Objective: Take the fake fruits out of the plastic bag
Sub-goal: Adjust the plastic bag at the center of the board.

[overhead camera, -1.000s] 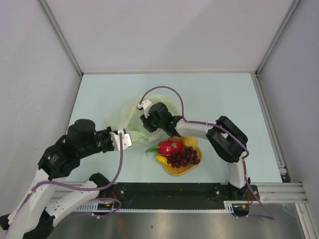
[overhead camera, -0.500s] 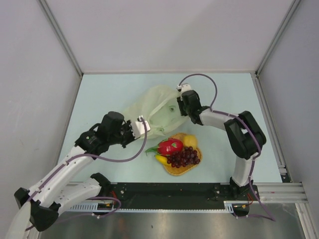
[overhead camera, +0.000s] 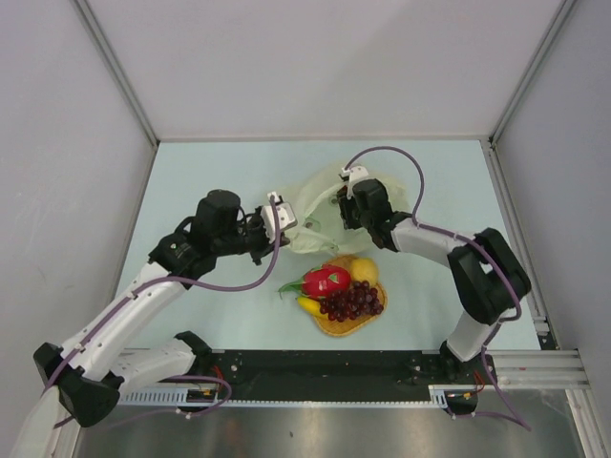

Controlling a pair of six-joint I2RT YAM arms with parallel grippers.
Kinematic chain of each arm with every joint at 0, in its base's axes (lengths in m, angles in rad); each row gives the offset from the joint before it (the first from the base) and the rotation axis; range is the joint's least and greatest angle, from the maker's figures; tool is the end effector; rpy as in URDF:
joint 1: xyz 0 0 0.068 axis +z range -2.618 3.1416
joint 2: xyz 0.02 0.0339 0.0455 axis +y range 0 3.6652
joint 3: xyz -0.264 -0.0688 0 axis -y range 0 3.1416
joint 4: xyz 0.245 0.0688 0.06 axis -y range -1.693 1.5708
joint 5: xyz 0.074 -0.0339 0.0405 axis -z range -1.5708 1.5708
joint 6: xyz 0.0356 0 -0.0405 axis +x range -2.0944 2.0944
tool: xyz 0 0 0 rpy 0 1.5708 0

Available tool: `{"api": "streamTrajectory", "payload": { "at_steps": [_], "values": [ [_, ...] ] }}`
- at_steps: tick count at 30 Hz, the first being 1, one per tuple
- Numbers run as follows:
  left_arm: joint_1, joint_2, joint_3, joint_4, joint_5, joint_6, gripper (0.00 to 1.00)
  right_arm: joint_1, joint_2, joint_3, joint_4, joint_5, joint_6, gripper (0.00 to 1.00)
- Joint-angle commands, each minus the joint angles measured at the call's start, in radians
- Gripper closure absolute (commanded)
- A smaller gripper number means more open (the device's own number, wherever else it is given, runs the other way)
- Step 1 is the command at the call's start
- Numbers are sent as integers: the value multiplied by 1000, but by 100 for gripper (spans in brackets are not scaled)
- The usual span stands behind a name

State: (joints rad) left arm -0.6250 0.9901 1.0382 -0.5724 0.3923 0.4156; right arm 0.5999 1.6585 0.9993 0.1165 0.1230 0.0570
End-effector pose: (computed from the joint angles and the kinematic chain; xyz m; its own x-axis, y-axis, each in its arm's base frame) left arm 0.1620 -0.1336 0.3524 -0.0448 0.4923 -0.8693 0.9041 0.3902 0.1744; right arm 0.3055 0.2037 0.2174 -0.4526 -0.2410 -0.8585 -0.4485 0.8937 -0.0145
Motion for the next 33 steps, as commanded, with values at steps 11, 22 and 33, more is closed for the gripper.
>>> {"api": "streamTrajectory", "payload": {
  "at_steps": [11,22,33],
  "values": [
    [7,67,48,29,201,-3,100,-81,234,225,114,-16,61,29],
    [7,221,241,62,247,23,100,-253,255,335,103,151,-28,30],
    [-53,282,368,91,321,135,100,-327,-400,3,-323,49,-48,35]
  ]
}}
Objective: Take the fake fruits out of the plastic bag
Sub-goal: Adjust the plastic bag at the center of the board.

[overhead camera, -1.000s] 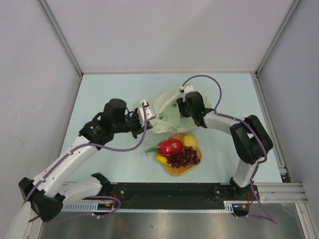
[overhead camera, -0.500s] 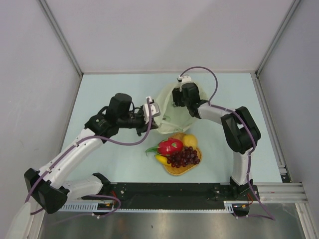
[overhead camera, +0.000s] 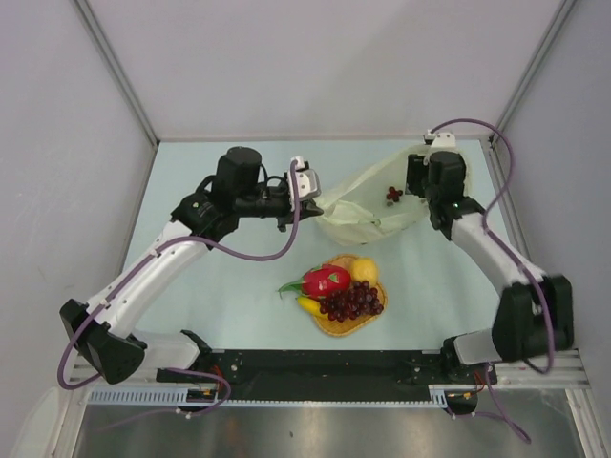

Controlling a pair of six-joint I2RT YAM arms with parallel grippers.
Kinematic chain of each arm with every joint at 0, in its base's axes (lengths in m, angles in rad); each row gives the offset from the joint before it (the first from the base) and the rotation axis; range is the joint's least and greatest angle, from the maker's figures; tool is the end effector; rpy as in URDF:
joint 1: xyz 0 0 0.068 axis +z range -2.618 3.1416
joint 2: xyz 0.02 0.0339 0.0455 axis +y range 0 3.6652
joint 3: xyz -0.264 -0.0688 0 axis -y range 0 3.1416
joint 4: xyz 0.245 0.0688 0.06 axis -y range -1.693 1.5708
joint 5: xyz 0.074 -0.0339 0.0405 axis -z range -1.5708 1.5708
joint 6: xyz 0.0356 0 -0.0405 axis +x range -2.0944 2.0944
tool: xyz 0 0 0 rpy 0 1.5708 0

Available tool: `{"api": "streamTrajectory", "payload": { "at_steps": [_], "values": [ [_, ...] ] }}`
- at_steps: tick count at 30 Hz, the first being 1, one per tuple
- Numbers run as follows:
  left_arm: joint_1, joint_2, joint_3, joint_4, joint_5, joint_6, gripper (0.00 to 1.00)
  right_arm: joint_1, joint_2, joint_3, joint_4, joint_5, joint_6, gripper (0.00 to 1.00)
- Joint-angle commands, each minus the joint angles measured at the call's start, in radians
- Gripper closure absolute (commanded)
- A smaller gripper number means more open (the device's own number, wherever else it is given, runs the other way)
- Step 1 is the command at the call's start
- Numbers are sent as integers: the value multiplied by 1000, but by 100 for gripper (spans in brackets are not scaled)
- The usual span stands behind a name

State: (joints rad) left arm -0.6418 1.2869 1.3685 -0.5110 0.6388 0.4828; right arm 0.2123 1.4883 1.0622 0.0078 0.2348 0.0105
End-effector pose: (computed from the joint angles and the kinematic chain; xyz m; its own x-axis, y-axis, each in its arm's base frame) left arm 0.2105 -0.1838 0.4040 0.1294 0.3686 -0.9205 0.9651 0.1664 0.2023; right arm 0.3394 0.0647 0.2858 -0.3970 -0.0751 -0.9147 0.0071 0.9964 -0.0849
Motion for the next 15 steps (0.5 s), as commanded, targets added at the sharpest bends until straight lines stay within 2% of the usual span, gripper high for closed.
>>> {"api": "streamTrajectory", "payload": {
  "at_steps": [1,2,5,9,12,15],
  "values": [
    [-44,-17,46,32,82,68,100,70,-267,-71,-254,-90,-7,36],
    [-54,-24,44,55,87,62,100,75,-349,-76,-293,-124,-62,37],
    [-90,-28,-17,161,88,56,100,40,-411,-109,-367,-176,-84,38],
    [-111,20,-103,267,41,45,99,-80,-375,-159,-293,-225,-55,40],
    [-111,55,-129,307,-25,24,100,-73,-358,-163,-253,-316,-72,47],
    [-113,78,-155,318,-60,11,100,-42,-384,-163,-259,-333,-102,48]
  ]
}}
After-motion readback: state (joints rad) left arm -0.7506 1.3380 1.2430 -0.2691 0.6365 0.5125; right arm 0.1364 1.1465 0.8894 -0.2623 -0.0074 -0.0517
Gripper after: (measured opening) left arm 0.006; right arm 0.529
